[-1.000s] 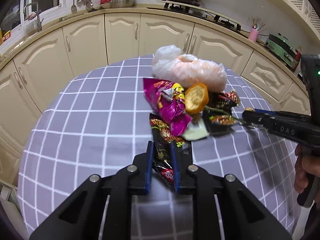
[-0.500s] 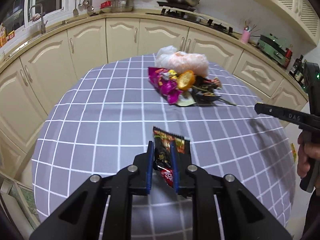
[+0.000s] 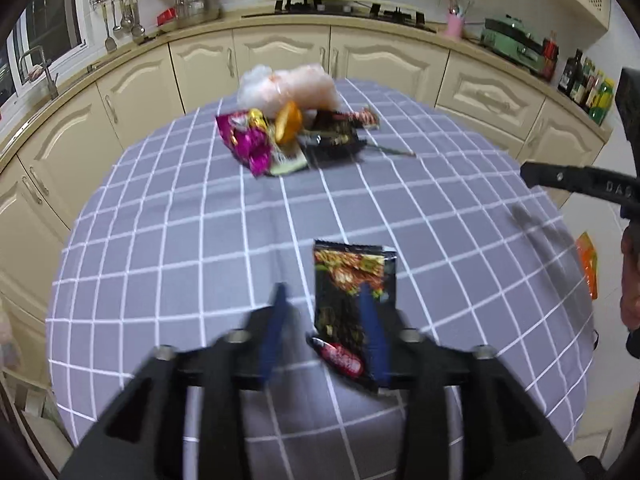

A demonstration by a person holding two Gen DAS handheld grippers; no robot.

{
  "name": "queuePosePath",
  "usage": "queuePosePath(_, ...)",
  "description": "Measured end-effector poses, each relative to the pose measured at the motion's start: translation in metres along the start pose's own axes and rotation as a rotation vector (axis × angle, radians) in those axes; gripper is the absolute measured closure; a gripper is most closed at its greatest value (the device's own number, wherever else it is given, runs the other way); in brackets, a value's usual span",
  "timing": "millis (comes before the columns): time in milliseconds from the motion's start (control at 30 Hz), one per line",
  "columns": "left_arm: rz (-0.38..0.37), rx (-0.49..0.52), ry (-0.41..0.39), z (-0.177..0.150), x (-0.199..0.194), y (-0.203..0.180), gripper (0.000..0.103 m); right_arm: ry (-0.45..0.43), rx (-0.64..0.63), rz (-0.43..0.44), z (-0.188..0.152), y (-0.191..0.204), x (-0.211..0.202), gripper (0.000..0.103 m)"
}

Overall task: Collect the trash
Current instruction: 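Carry the dark packet and cracker over the blue bin and open both tools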

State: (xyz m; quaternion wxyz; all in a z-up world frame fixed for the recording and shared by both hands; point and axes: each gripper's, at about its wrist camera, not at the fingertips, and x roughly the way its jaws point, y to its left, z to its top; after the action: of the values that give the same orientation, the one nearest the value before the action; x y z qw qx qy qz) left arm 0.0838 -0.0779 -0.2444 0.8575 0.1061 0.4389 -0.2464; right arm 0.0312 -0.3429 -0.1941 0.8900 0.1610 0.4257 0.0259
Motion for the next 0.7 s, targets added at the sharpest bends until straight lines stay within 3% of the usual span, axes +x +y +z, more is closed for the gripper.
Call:
queuePosePath(67,-0.029,0.001,0.013,-0.002,0.006,-0.004,0.064,0.005,0.010,0.008,-0.003,-0.004,0.001,0.080)
queuePosePath(133,-0.036,0.007,0.013,-0.001,0.010,-0.009,0.088,0.003,0.017,0.014,-0.005,-0.007,0.001,0.080)
queuePosePath(233,-0.087,0.005,0.014,0.003,0.011,-0.017,0.092,-0.003,0.029,0.022,-0.006,-0.010,-0.002,0.080)
queuePosePath(433,-0.122,0.066,-0.019,0.017,0.004,-0.049,0.093,-0.037,0.068,0.018,-0.008,-0.030,-0.018,0.080)
queuePosePath(700,-0.233,0.193,-0.098,0.067,-0.009,-0.132,0.093,-0.131,0.191,-0.052,-0.012,-0.100,-0.065,0.080)
